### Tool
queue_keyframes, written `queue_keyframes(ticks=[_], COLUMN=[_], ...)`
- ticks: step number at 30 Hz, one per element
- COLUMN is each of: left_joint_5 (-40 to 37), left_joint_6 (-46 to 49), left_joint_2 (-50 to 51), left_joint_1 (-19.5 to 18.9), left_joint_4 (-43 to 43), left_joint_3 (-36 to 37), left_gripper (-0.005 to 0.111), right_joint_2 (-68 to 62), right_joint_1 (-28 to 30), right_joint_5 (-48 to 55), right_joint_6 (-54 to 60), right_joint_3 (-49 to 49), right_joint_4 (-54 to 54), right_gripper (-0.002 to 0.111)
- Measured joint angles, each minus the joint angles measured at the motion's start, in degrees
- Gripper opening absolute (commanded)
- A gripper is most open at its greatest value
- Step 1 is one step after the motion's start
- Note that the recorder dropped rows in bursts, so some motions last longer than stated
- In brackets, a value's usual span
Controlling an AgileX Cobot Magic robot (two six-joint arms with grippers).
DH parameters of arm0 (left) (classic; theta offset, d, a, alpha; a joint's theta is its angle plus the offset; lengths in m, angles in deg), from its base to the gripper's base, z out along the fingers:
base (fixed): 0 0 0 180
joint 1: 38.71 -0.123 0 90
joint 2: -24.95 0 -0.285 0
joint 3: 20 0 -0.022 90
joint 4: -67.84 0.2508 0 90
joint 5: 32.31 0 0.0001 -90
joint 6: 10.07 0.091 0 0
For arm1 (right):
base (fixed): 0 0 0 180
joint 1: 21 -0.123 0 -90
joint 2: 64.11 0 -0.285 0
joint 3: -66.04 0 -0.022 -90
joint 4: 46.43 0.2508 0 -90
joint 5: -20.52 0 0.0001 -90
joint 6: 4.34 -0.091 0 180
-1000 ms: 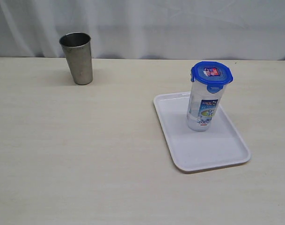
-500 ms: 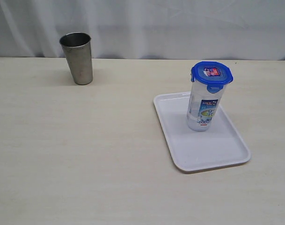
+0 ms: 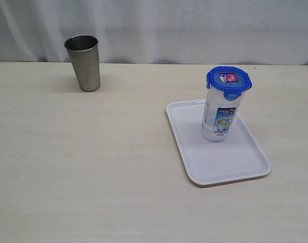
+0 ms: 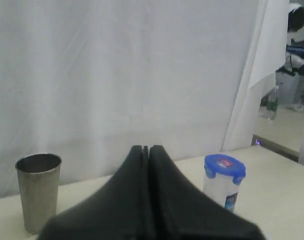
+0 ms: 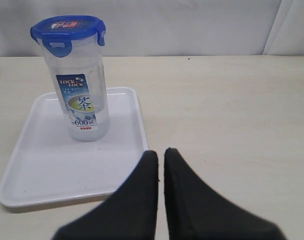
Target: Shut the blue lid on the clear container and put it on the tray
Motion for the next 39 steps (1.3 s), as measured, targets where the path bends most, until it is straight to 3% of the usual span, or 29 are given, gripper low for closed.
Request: queue_keyframes(ticks=[2, 4, 10, 15, 29, 39], left_joint_5=[7.42, 9.07, 9.59, 9.59, 6.37, -6.60], left_joint_6=[0.51, 0.63, 1.09, 1.09, 6.75, 10.89], left_joint_2=[-4.22, -7.24, -18.14, -19.42, -19.53, -19.53], left_joint_1=[-5.02, -8.83, -21.83, -28.39, -31.93, -32.06], left_joint_4=[-0.41, -0.54, -3.56, -5.54, -6.57, -6.57], left_joint_3=[5.92, 9.10, 16.63, 18.61, 19.75, 19.75], left_gripper=[0.000, 0.000, 0.000, 0.000, 0.000, 0.000], right_joint_2=[0.00, 0.00, 0.00, 0.00, 0.00, 0.00], right_joint_1=[0.00, 0.00, 0.00, 0.00, 0.00, 0.00], right_joint_5=[0.00, 0.00, 0.00, 0.00, 0.00, 0.00], right_joint_6=[0.00, 0.00, 0.00, 0.00, 0.00, 0.00], right_joint_3=[0.00, 0.00, 0.00, 0.00, 0.00, 0.00], right_joint_4=[0.00, 0.00, 0.00, 0.00, 0.00, 0.00], right_gripper=[0.005, 0.005, 0.005, 0.005, 0.005, 0.005])
